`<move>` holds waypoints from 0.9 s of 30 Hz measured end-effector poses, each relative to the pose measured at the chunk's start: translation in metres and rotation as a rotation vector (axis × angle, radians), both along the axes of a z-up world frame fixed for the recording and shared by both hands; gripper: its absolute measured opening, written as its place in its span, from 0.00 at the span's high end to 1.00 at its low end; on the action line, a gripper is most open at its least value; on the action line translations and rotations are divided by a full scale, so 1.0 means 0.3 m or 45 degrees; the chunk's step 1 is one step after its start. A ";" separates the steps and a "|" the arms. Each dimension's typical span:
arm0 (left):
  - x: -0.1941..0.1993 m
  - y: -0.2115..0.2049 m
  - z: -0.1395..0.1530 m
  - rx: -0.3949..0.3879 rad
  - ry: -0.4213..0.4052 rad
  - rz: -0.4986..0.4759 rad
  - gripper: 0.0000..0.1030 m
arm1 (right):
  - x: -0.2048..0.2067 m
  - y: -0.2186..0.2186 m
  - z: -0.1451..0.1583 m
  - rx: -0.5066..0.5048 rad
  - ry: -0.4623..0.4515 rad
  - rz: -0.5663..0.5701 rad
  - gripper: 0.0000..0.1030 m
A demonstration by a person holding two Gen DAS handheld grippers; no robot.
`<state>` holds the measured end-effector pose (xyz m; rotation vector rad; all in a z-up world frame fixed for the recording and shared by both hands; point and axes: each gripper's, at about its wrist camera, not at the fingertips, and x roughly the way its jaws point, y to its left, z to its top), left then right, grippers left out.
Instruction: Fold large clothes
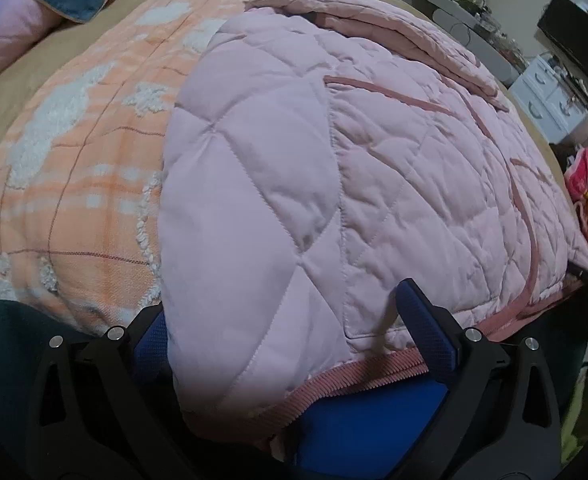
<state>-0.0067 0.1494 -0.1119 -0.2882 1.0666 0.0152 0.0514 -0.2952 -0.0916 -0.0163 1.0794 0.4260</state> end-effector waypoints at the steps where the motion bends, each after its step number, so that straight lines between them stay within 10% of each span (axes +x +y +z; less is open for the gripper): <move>1: 0.000 -0.002 0.002 0.004 -0.002 0.001 0.12 | -0.001 -0.003 0.009 0.027 -0.004 -0.004 0.72; 16: -0.044 0.040 0.079 0.055 -0.071 0.021 0.84 | 0.021 -0.041 0.237 0.384 -0.280 -0.034 0.80; 27: 0.016 0.007 0.268 0.070 -0.267 -0.049 0.90 | 0.055 -0.073 0.294 0.485 -0.359 -0.092 0.80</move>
